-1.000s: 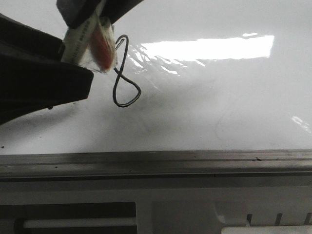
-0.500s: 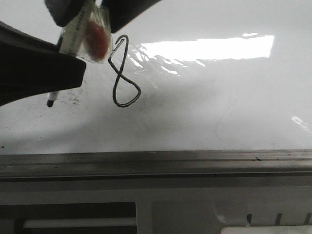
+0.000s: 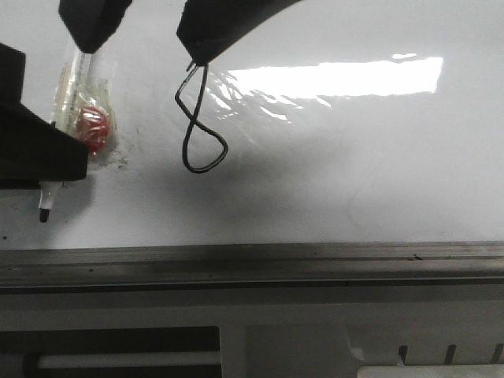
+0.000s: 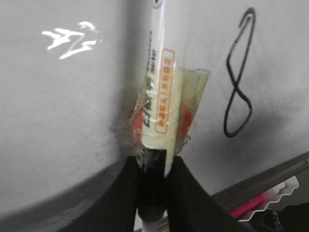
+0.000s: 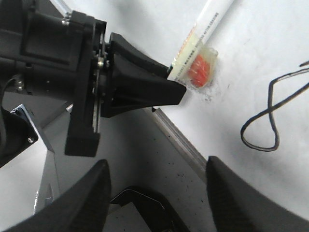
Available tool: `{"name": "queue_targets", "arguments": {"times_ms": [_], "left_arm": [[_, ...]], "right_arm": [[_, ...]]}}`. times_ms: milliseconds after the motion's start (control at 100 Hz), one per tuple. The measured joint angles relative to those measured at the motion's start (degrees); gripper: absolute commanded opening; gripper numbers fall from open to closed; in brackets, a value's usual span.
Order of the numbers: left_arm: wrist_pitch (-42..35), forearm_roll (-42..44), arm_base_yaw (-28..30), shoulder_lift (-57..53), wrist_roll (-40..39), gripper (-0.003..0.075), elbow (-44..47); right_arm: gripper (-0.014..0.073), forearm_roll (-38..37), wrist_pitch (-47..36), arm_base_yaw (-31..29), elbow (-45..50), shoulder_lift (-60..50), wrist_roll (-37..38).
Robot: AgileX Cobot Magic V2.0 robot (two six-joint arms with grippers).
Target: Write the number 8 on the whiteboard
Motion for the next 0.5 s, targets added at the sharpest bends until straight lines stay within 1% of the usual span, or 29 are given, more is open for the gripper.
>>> {"name": "queue_targets", "arguments": {"times_ms": [200, 270, 320, 360, 370, 390, 400, 440, 500], "left_arm": [[-1.2, -2.0, 0.2, 0.3, 0.0, -0.0020, -0.1], [-1.4, -2.6, 0.2, 0.3, 0.0, 0.0006, -0.1], [-1.7, -2.8, 0.2, 0.4, 0.0, 0.0072, -0.1], [-2.0, -2.9, 0.2, 0.5, 0.0, 0.0160, -0.1], [-2.0, -2.9, 0.2, 0.5, 0.0, 0.0194, -0.1], [-2.0, -3.0, 0.2, 0.7, 0.0, 0.0229, -0.1], [-2.1, -3.0, 0.2, 0.7, 0.0, 0.0265, -0.1], [-2.3, -3.4, 0.2, 0.7, 0.0, 0.0365, -0.1], [-2.5, -3.6, 0.2, 0.7, 0.0, 0.0465, -0.2]], "right_arm": [[0.0376, 0.1, 1.3, 0.0, 0.0, 0.0, 0.0], [0.0376, 0.1, 2.0, 0.0, 0.0, 0.0, 0.0], [0.0376, 0.1, 2.2, 0.0, 0.0, 0.0, 0.0], [0.0376, 0.1, 2.5, 0.0, 0.0, 0.0, 0.0], [0.0376, 0.1, 2.5, 0.0, 0.0, 0.0, 0.0], [0.0376, 0.1, 2.6, 0.0, 0.0, 0.0, 0.0], [0.0376, 0.1, 2.6, 0.0, 0.0, 0.0, 0.0], [0.0376, 0.1, 2.6, 0.0, 0.0, 0.0, 0.0], [0.0376, 0.1, 2.7, 0.0, 0.0, 0.0, 0.0]]}}
